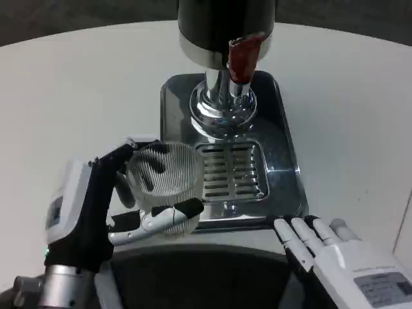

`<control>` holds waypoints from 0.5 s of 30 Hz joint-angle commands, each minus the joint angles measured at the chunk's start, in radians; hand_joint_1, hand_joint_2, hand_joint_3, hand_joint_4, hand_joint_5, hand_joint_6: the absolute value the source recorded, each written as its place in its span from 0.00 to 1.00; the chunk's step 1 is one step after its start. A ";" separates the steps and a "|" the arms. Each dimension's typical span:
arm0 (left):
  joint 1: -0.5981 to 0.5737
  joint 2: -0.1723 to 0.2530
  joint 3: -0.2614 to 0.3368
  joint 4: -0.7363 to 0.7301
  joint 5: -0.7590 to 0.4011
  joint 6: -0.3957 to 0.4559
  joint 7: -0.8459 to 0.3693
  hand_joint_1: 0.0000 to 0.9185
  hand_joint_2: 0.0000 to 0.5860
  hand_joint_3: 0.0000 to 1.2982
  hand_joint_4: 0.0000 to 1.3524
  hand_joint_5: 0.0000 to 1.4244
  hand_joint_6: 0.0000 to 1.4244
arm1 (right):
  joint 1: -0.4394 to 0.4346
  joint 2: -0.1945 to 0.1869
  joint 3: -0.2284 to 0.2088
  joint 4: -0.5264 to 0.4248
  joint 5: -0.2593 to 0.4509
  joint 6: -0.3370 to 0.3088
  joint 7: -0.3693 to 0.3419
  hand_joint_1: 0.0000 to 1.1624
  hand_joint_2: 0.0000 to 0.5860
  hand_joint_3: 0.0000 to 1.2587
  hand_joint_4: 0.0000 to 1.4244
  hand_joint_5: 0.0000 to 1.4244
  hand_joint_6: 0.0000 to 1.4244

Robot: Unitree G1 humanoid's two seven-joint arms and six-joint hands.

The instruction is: Grasp the cup under the faucet to collect the drink, then remove the cup.

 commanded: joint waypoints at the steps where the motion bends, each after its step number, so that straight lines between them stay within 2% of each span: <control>1: -0.093 0.018 -0.014 0.092 0.029 -0.036 0.069 0.64 0.33 0.80 0.84 0.69 0.75 | 0.031 0.017 -0.005 -0.019 -0.005 -0.021 -0.018 0.61 0.52 0.00 0.00 0.00 0.00; 8: -0.240 0.019 -0.057 0.252 0.073 -0.043 0.153 0.64 0.33 0.80 0.84 0.70 0.75 | 0.069 0.033 -0.022 -0.034 0.007 -0.040 -0.032 0.61 0.53 0.00 0.00 0.00 0.00; 15: -0.354 -0.013 -0.124 0.401 0.107 -0.023 0.232 0.63 0.33 0.80 0.84 0.71 0.75 | 0.123 0.044 -0.042 -0.054 0.021 -0.056 -0.061 0.61 0.53 0.00 0.00 0.00 0.00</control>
